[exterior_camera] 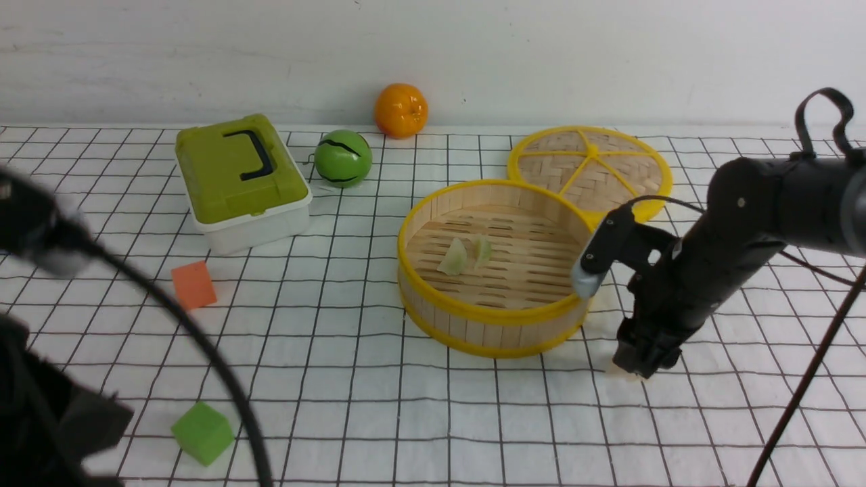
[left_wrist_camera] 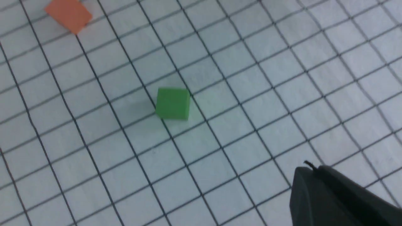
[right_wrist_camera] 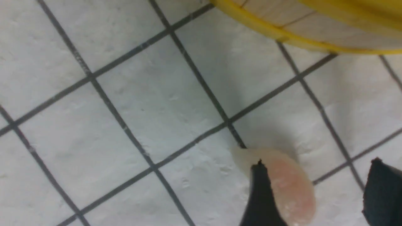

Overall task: Put the dumplings into the steamer on the table with the white tablecloth.
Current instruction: 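Reach for and grasp a dumpling lying on the table beside the steamer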

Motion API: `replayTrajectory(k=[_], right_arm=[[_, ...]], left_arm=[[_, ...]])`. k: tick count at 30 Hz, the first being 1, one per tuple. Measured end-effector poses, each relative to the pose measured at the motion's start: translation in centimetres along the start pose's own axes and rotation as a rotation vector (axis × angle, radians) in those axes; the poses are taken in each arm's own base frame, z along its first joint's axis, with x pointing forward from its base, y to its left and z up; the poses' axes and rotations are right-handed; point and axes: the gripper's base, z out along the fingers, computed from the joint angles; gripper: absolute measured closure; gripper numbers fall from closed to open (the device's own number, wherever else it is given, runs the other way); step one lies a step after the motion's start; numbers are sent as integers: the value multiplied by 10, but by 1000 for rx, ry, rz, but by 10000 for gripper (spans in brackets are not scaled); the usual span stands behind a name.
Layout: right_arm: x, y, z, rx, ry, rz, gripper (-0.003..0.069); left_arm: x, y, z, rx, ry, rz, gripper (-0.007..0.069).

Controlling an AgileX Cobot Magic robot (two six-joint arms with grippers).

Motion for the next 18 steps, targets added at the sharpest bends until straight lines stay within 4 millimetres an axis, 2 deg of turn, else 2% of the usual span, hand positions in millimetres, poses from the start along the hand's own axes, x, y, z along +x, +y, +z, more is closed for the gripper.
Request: replayTrajectory(k=[3,4,5,7,10,12,15,18], right_arm=[[1,0,7,-11,14,1,307],[1,0,7,-11,14,1,319],[1,0,7,-13,13,2,381],[1,0,7,-12,12,1,456],[1,1,4,-11,14,-4,467],[1,2,-4,-17,18,6,471],[0,6,-31,-20,19,43,471],[-5,10,-67,10,-43,101,471]], left_arm=[[24,1,12,-12,50,11,622],[26,2,12,-14,49,12,622],[36,3,17,-22,68,18,622],[43,3,19,-27,70,15,620],[47,4,20,-31,66,-2,618],[48,4,20,-30,56,-23,615],[53,5,21,-32,45,-55,612],[58,5,27,-34,28,-77,608]])
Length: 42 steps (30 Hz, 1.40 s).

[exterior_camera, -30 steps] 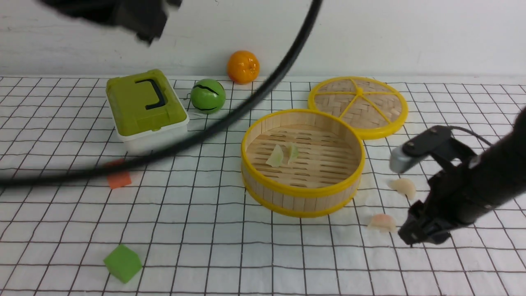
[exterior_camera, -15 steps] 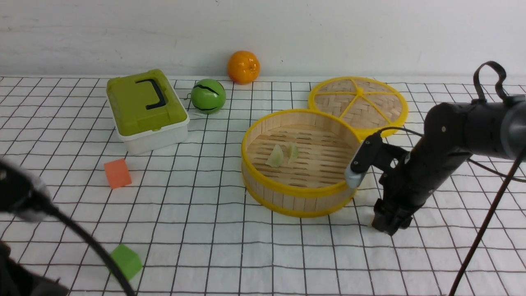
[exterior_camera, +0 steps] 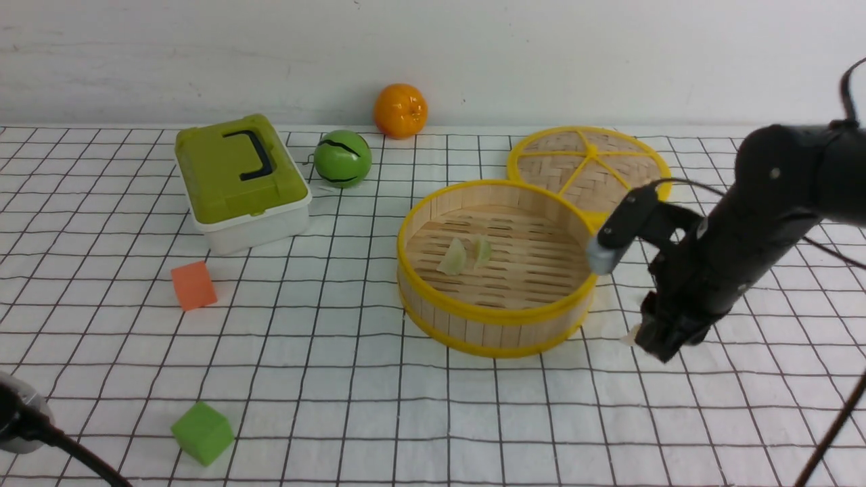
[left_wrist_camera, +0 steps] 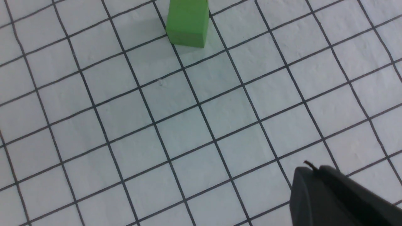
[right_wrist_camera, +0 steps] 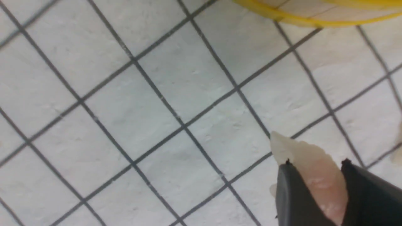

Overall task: Put the dumplings into the steamer on the table with the white tablecloth.
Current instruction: 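Reach for and grasp a dumpling lying on the table beside the steamer, then place the dumpling in the bamboo steamer basket with the right gripper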

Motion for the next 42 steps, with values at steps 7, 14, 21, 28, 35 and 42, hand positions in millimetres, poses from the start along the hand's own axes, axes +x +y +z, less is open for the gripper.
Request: replayTrajectory(k=[7,14,21,28,35,42], right_arm=[[-45,1,-40,-91,-419,414,473],[-60,-21,27,-133,-560,747,473],[-53,-26,82,-145,-523,789,475],[-54,-28,90,-154,-566,787,475],[-56,-30,91,-144,-603,795,454],[-54,-26,104,-196,-576,782,318]], left_arm=[[4,-4,21,38,-105,-47,601],[3,-7,27,68,-177,-64,595],[0,-8,26,80,-211,-67,589],[3,-8,31,79,-221,-56,587],[4,-8,32,79,-229,-51,587],[3,-8,32,81,-237,-50,584]])
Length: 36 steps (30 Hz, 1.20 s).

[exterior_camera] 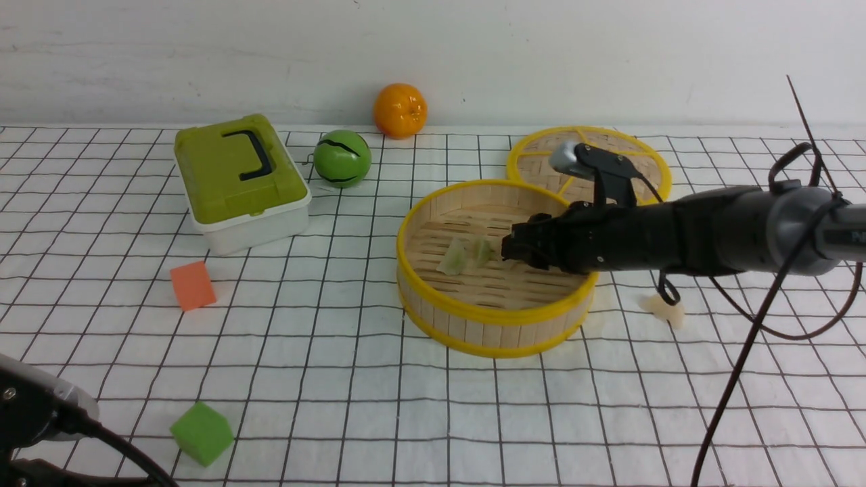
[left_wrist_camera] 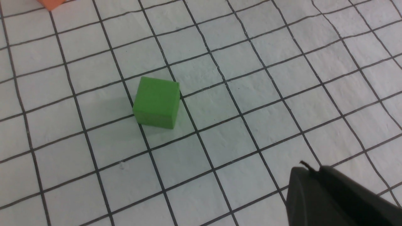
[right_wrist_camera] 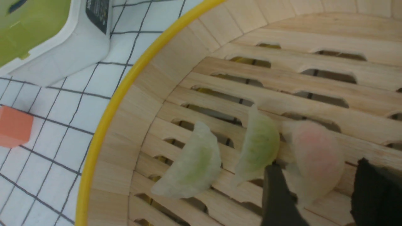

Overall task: Put the dumplings into the steamer on the table with the white tablecloth.
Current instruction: 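Place the dumpling in the bamboo steamer basket with the right gripper, then reach for and grasp a dumpling lying on the table beside the steamer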

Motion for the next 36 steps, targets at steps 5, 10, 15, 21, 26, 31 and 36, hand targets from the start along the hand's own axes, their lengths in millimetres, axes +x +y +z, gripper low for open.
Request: replayTrajectory(k=[5,10,15,21,26,31,36], right_arm=[[-5,4,-5,-13,-11,-8,301],[-35,21,-45,-46,-86,-108,300],[-66,26,-116,24,-93,-497,300],[-48,-21,-124,141,216,-641,300],[-26,-62,-95,255,373,-608,300],[-12,-86,-69,297,384,-558,306],[-9,-89,-63,290,385,-511,425]], left_arm=[[0,0,0,-2,-1,3,581],[0,0,0,-1,-1,3,576],[0,0,0,-1,-3,3,571],[-1,0,0,0,-6,3,566],[-1,0,0,-3,-8,9,561],[-1,0,0,-3,-8,9,555],[-1,0,0,-4,-9,11,552]])
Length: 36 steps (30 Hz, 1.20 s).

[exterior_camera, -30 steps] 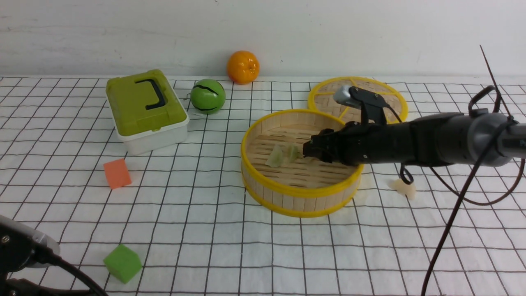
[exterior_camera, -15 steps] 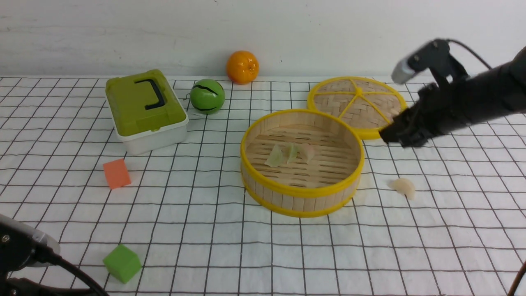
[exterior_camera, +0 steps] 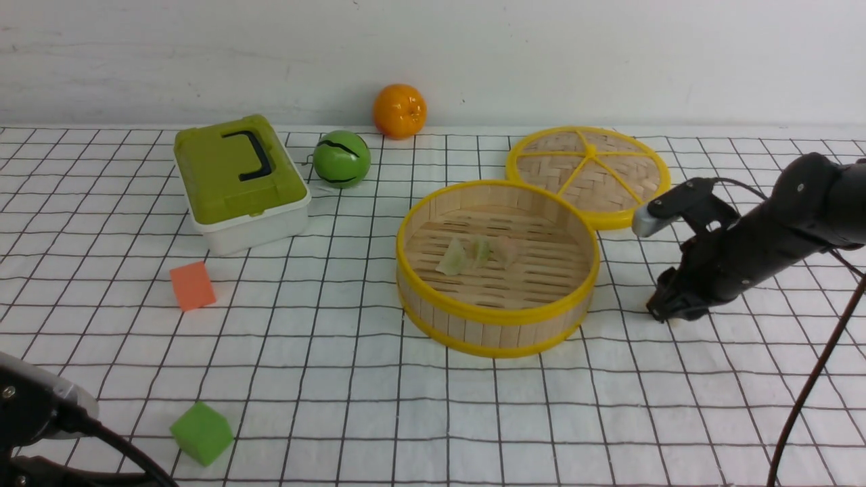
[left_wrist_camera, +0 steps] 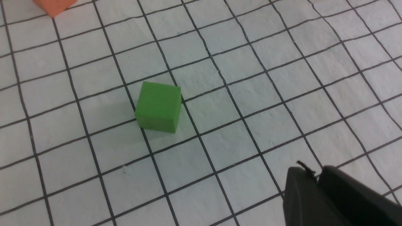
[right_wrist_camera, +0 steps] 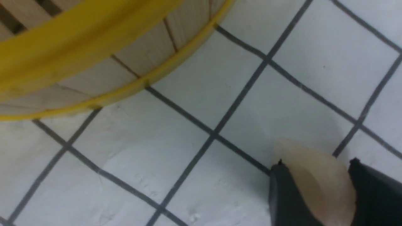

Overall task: Put the dumplings into the steamer on the table with the white tablecloth.
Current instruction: 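Reach for and grasp a dumpling lying on the table beside the steamer, then place the dumpling in the bamboo steamer basket with the right gripper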

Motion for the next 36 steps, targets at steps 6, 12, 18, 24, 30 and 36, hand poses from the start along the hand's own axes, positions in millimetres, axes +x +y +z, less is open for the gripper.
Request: replayTrajectory(k=[6,12,18,24,30,36], right_arm=[[-8,6,-17,-50,-12,69,455],[-52,14,-77,-104,-247,249,460],[-85,54,-81,-258,-424,320,487],[-82,80,-10,-235,-377,269,488],[-77,74,6,-179,-373,290,475],[-77,74,6,-179,-369,275,325]], left_arm=[[0,0,0,-1,0,2,549],[-1,0,0,1,-8,3,550],[-1,0,0,4,-15,3,550],[-1,0,0,5,-17,3,550],[-1,0,0,5,-17,3,544],[-1,0,0,4,-17,4,540]])
